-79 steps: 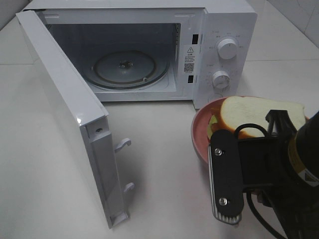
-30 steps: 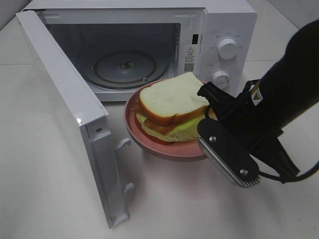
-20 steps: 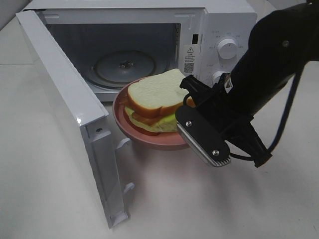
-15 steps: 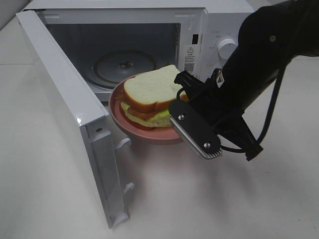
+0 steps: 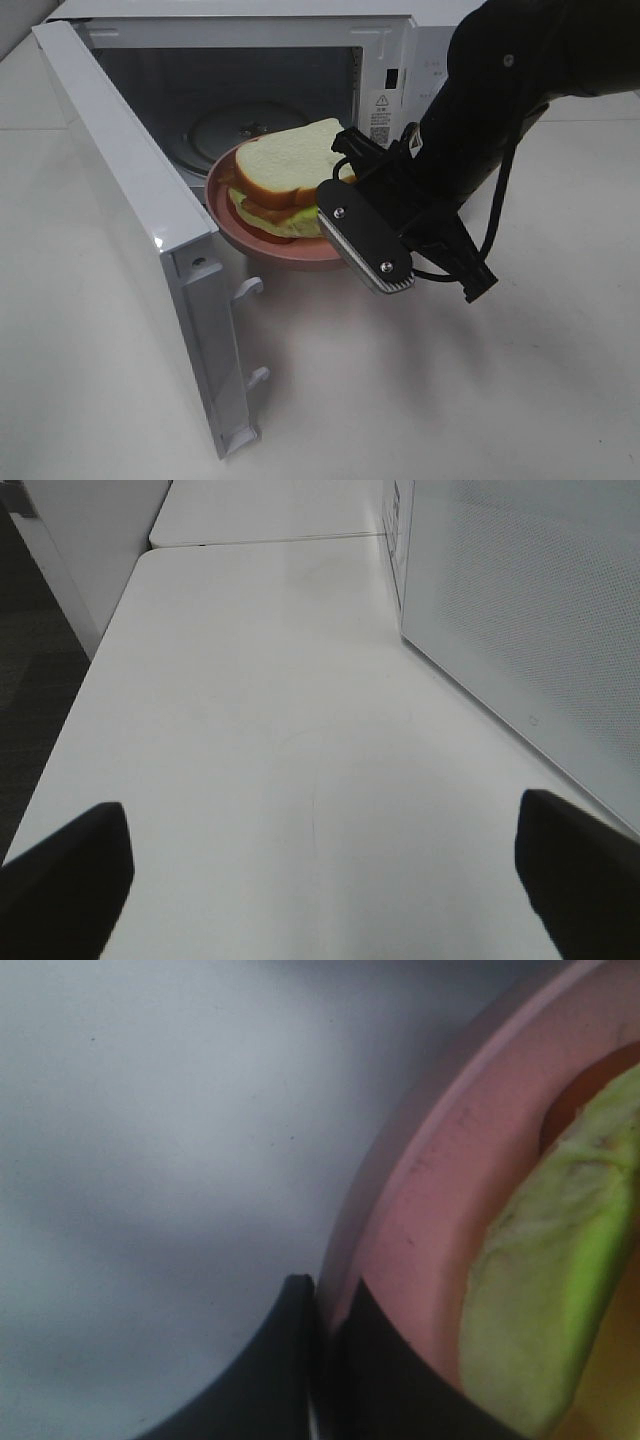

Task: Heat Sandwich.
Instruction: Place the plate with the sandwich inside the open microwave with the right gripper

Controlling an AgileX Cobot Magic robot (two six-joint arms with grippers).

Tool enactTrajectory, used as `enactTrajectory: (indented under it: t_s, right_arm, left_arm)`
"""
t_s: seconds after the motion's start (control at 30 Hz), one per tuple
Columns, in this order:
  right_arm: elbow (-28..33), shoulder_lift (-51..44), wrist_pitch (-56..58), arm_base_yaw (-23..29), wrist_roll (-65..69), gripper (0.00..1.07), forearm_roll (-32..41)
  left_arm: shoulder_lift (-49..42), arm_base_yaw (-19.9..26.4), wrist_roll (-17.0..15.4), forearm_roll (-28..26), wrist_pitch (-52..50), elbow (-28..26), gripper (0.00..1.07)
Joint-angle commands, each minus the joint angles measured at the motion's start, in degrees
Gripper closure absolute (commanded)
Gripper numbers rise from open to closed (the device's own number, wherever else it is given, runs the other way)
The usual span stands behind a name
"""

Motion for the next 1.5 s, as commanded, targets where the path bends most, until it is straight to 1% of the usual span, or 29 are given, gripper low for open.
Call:
enactTrajectory:
  t_s: [0.03,0.23,0.33,0.5,0.7,0.77,1.13,1.43,1.5]
  right_arm:
    - [-1.15,0.52,-1.32,-0.06,-1.03,1.07,0.52]
    - [-2.64,1.72,-1.09,-0.06,-1.03,1.07,0.69]
    - [-4.93,3.61,0.23,-0.06,-0.97,1.07,0.74]
    - [-6.30,4.76,0.17,-0.06,-0.74,1.07,0.74]
    - [-9.05,6.82,0.86,-0.06,-0.11,1.07,0.74]
    - [-10.77,8.19,1.55,-0.06,0.74,1.07,0.74]
    - [-15.13,11.97,1.89,-0.06,2.01,1.07,0.74]
    - [-20.91,15.93,4.13,-0.06,4.53,1.07,0.57]
    - [-23.20,17.19,4.81,-0.06,5.50,1.07,0.57]
  left_arm:
    - [-1.60,0.00,-0.17,-0.40,-0.11,0.06,0.09]
    - [-1.32,0.00,-0.17,-0.40,-0.11,0.06,0.09]
    - [-1.26,0.00,-0.17,-0.40,-0.11,0.06,0.09]
    - [-1.26,0.00,-0.17,-0.40,-0.11,0.06,0.09]
    - [-1.26,0.00,-0.17,-0.40,-0.11,0.06,0.09]
    - [-1.26,0.00,-0.17,-0.40,-0.11,0.06,0.09]
    - [-1.26,0.00,-0.17,-0.40,-0.11,0.06,0.09]
    - [-1.26,0.00,-0.17,-0.40,-0.11,0.06,0.09]
    - [-1.26,0.00,-0.17,-0.40,-0.11,0.06,0.09]
